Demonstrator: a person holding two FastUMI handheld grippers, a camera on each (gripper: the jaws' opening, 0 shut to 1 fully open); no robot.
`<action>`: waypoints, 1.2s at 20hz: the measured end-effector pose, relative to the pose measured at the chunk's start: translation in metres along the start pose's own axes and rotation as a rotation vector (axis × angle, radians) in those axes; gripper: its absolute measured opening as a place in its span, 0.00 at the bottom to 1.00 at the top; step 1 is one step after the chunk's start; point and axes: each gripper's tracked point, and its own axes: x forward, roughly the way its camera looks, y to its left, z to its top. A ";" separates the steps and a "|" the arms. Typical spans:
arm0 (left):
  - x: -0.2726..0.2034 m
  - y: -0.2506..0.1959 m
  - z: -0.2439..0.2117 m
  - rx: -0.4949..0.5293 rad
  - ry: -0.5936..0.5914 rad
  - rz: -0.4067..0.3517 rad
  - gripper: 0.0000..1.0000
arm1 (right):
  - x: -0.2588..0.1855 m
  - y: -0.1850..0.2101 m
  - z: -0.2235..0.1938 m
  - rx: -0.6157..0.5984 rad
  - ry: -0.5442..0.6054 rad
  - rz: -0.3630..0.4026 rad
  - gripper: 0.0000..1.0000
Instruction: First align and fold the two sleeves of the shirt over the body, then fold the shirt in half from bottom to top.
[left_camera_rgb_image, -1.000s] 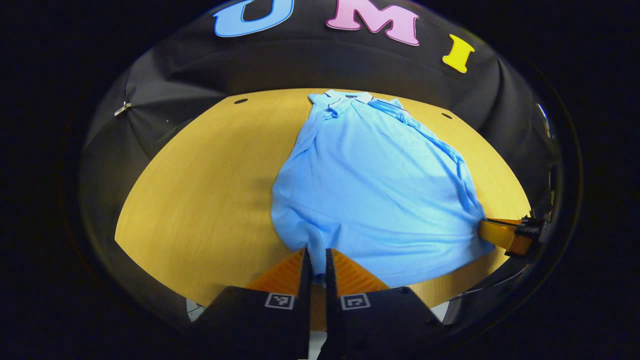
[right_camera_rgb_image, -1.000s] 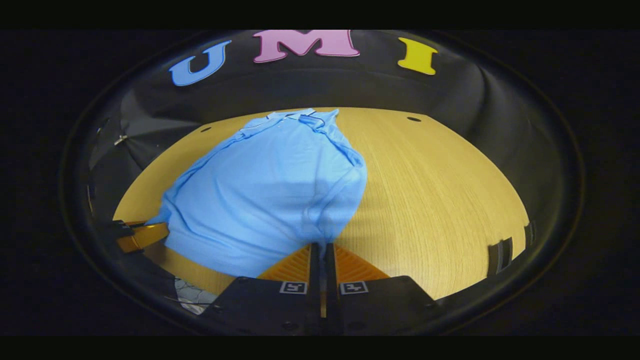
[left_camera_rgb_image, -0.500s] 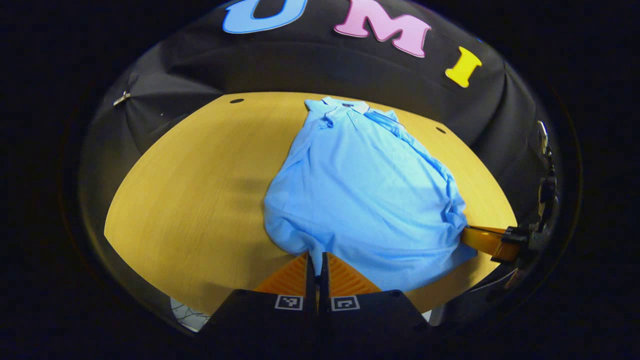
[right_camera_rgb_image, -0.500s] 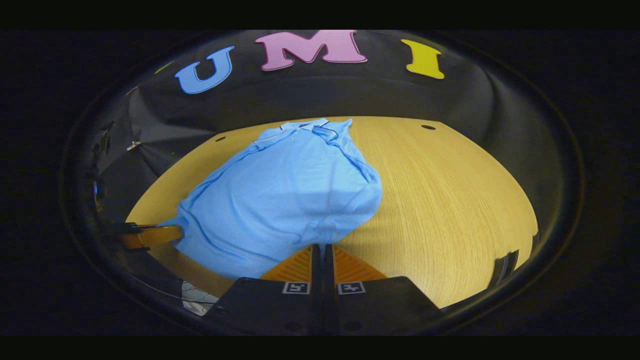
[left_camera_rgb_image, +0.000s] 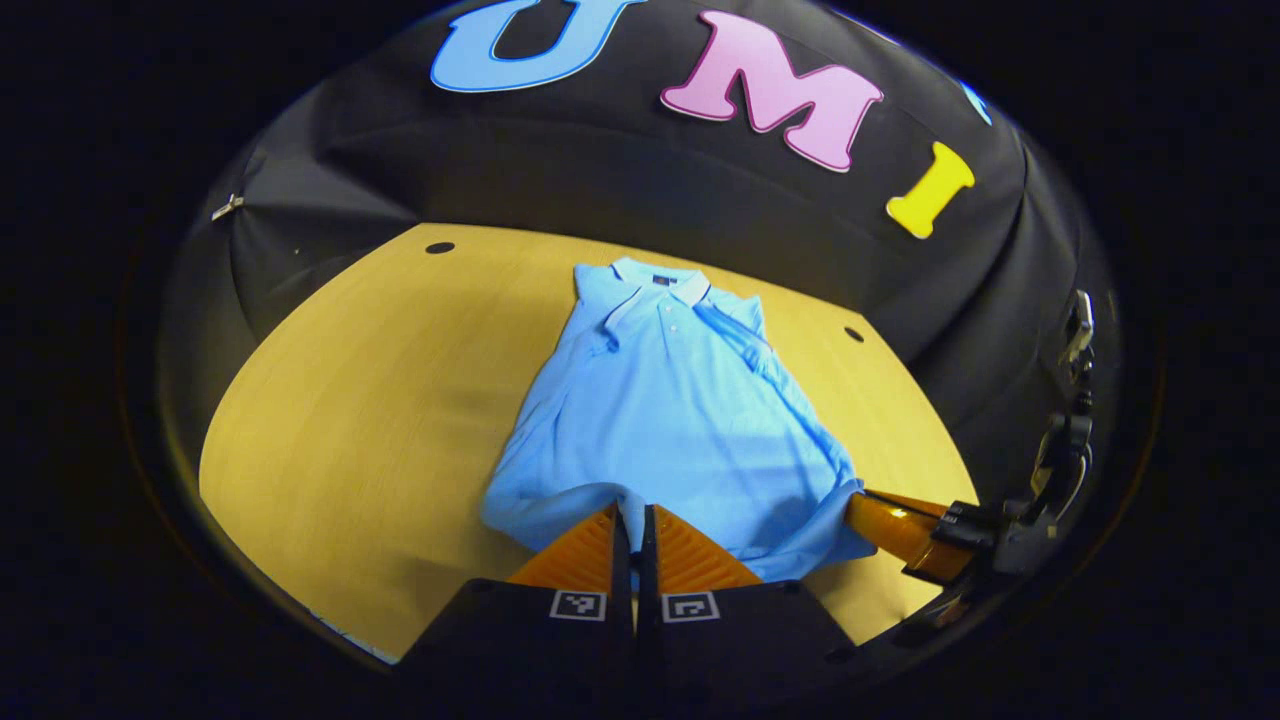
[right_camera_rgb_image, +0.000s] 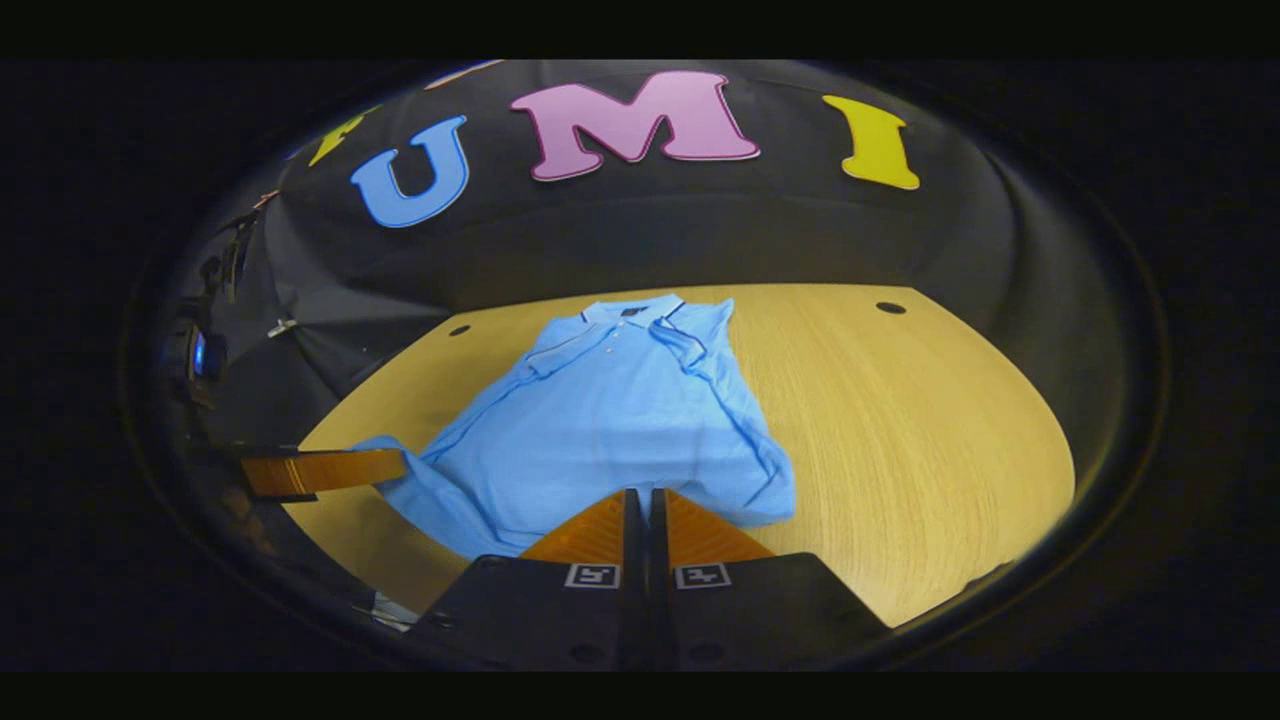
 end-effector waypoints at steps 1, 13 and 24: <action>0.012 -0.002 0.015 0.001 -0.016 -0.002 0.06 | 0.010 -0.005 0.015 -0.003 -0.022 -0.004 0.03; 0.143 0.026 0.216 0.135 -0.270 0.037 0.11 | 0.130 -0.029 0.198 -0.069 -0.322 0.016 0.00; 0.281 0.048 0.302 0.156 -0.338 0.029 0.06 | 0.275 -0.061 0.271 -0.100 -0.369 -0.030 0.00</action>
